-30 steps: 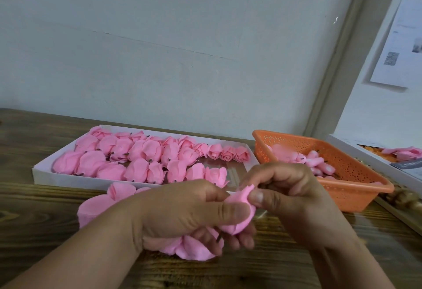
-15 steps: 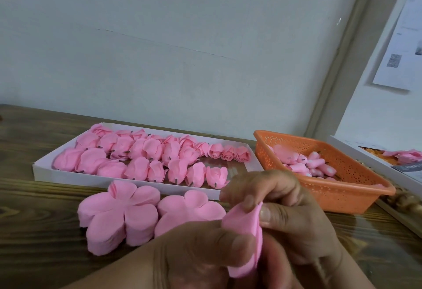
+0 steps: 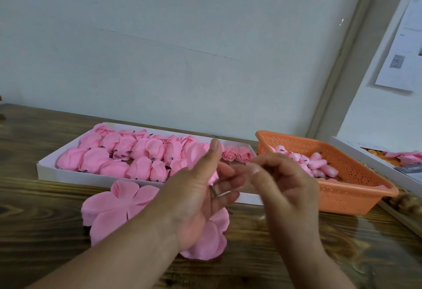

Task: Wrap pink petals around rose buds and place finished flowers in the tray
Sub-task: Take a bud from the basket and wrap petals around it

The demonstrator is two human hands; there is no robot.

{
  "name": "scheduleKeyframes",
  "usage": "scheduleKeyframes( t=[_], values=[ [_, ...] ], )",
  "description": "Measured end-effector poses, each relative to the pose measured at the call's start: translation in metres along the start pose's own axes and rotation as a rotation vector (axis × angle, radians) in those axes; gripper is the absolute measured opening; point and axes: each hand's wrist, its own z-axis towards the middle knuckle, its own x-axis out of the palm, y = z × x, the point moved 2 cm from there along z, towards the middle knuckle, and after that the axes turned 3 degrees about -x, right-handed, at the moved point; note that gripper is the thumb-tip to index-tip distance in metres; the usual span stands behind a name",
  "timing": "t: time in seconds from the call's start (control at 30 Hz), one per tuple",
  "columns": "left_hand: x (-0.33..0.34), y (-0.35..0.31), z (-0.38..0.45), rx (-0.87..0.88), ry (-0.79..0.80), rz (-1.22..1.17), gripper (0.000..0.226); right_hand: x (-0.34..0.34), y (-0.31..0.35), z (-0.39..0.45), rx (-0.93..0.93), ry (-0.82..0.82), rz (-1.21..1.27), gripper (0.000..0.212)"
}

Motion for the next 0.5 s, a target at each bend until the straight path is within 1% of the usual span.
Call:
scheduleKeyframes(
  t=[0.03,0.1,0.17,0.2,0.27,0.3,0.4,0.47,0.5],
  values=[
    [0.006,-0.011,0.002,-0.037,0.158,0.056,0.041,0.006,0.002,-0.004,-0.076,0.051,-0.07,0.006],
    [0.009,-0.004,0.007,-0.03,0.08,0.019,0.046,0.017,0.004,-0.011,-0.19,0.117,-0.184,0.024],
    [0.005,-0.002,0.017,-0.059,0.016,-0.015,0.049,0.024,0.003,-0.013,-0.226,0.111,-0.235,0.032],
    [0.004,-0.003,0.017,-0.081,0.004,-0.014,0.05,0.026,0.003,-0.014,-0.239,0.103,-0.257,0.032],
    [0.011,0.003,0.011,-0.089,0.046,-0.038,0.051,0.029,0.003,-0.015,-0.288,0.118,-0.339,0.028],
    [0.011,0.005,0.014,-0.11,0.042,-0.076,0.049,0.031,0.003,-0.016,-0.327,0.135,-0.399,0.025],
    [0.013,0.005,0.012,-0.193,0.035,-0.144,0.048,0.033,0.006,-0.018,-0.455,0.136,-0.587,0.012],
    [0.014,0.005,0.011,-0.221,0.07,-0.164,0.046,0.034,0.01,-0.02,-0.493,0.098,-0.629,0.005],
    [0.014,0.005,0.011,-0.221,0.08,-0.149,0.044,0.035,0.011,-0.02,-0.472,0.081,-0.61,0.005]
  ],
)
